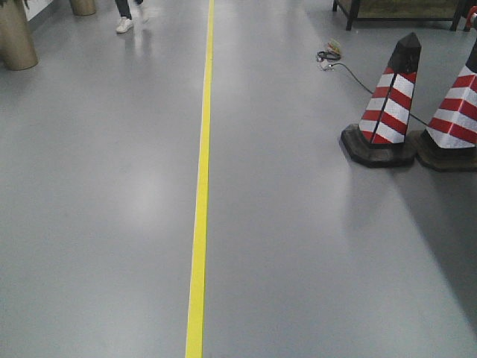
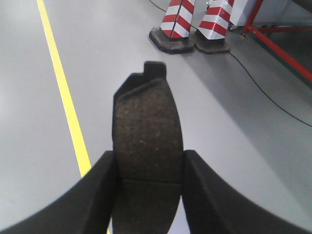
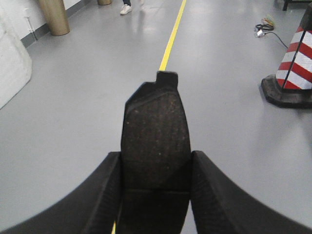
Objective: Move and align brake pads A on conveyor
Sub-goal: 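Drive forward along the yellow floor line holding both pads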
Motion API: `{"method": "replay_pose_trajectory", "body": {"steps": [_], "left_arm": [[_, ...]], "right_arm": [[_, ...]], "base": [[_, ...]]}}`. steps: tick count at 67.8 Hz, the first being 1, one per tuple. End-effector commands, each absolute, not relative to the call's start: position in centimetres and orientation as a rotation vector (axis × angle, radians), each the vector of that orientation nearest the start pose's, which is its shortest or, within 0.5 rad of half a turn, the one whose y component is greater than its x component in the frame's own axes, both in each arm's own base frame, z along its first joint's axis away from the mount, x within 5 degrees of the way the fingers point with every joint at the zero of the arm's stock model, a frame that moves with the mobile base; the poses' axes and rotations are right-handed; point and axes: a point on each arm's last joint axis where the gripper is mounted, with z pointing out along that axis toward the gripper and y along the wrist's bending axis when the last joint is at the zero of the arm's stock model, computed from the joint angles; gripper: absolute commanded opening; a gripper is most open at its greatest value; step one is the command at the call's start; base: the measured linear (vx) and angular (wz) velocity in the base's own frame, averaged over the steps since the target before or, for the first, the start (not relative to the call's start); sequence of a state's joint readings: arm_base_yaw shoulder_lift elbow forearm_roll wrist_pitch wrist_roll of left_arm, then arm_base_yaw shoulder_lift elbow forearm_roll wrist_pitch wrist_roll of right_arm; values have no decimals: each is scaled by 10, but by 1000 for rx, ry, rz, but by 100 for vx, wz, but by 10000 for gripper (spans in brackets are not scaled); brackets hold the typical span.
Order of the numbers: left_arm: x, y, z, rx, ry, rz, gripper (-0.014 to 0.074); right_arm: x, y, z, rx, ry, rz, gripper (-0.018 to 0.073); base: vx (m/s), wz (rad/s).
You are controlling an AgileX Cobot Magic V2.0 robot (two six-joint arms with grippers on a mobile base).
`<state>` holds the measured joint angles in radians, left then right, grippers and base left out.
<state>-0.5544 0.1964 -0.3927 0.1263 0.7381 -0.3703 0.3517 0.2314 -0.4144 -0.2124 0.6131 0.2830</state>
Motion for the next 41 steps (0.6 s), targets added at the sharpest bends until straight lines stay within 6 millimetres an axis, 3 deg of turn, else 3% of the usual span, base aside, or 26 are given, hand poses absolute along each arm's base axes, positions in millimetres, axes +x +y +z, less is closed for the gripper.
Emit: {"method": "replay_pose_trajectory", "body": {"steps": [1, 41], "left_arm": [[46, -20, 284, 222, 1924, -482, -6], [46, -20, 284, 222, 1924, -482, -6]], "right_arm": [[57, 10, 302, -162, 1778, 204, -4], [57, 10, 302, -162, 1779, 203, -4]], "base": [[72, -8], [68, -2]]}}
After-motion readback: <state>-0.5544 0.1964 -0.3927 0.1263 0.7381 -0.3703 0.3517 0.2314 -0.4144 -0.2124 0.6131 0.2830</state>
